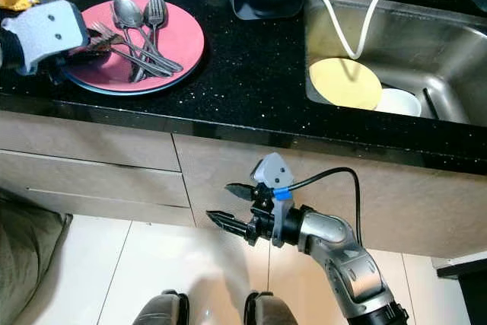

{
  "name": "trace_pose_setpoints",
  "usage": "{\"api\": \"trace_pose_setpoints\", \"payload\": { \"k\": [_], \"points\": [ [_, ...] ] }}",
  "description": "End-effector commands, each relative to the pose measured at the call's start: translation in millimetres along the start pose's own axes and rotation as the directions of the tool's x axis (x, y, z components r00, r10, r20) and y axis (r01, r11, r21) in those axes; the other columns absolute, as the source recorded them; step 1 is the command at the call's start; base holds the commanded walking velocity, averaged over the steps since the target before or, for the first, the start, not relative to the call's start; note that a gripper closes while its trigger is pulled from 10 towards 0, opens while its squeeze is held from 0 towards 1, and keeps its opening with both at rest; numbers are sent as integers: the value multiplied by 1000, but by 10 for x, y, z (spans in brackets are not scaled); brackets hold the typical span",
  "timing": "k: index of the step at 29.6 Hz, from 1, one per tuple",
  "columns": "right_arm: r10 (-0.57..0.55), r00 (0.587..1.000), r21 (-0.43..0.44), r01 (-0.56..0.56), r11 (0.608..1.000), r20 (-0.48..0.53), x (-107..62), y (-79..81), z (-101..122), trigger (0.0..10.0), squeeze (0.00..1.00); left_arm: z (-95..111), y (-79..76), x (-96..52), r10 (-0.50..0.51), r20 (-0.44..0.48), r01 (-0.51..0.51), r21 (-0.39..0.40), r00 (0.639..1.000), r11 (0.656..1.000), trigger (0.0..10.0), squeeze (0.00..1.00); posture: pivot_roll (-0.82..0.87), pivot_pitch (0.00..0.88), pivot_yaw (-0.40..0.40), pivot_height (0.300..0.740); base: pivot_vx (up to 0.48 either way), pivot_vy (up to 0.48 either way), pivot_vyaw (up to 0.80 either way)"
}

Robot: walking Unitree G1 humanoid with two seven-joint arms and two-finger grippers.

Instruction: Kitchen organization

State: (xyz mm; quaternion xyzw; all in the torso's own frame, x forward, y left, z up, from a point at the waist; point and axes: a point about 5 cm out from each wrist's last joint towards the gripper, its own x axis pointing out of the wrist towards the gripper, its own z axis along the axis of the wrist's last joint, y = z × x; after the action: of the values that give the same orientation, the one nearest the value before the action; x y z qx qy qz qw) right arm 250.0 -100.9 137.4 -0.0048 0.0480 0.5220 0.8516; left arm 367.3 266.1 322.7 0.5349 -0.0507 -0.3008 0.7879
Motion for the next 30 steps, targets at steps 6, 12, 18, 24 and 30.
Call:
{"api": "trace_pose_setpoints", "payload": {
  "k": [6, 12, 18, 24, 30],
  "points": [
    [-27, 1000, 3, 27, 1000, -4, -27, -17, -10, 10000, 0, -70, -181, 117, -59, -30, 59, -5, 998, 998, 0, 0, 30, 230, -54, 740, 0, 0, 0],
    [-54, 998, -1, 54, 999, 9, -27, -48, 9, 10000, 0, -55, -162, 131, 3, -5, -3, -8, 1000, 1000, 0, 0, 30, 226, -53, 740, 0, 0, 0],
    [-65, 997, -3, 65, 998, 29, -10, -76, 42, 10000, 0, 223, 14, 132, 73, 234, -45, -121, 969, 992, 0, 0, 32, 220, -56, 740, 0, 0, 0],
    [-63, 997, -5, 63, 998, 36, 0, -96, 57, 10000, 0, 408, 142, 65, 92, 338, -58, -109, 937, 992, 0, 0, 40, 211, -66, 740, 0, 0, 0],
    [-56, 998, -12, 56, 998, 37, 28, -105, 61, 10000, 0, 437, 155, 8, 63, 343, -39, -74, 937, 996, 549, 0, 53, 199, -71, 740, 0, 0, 0]
  ]
}}
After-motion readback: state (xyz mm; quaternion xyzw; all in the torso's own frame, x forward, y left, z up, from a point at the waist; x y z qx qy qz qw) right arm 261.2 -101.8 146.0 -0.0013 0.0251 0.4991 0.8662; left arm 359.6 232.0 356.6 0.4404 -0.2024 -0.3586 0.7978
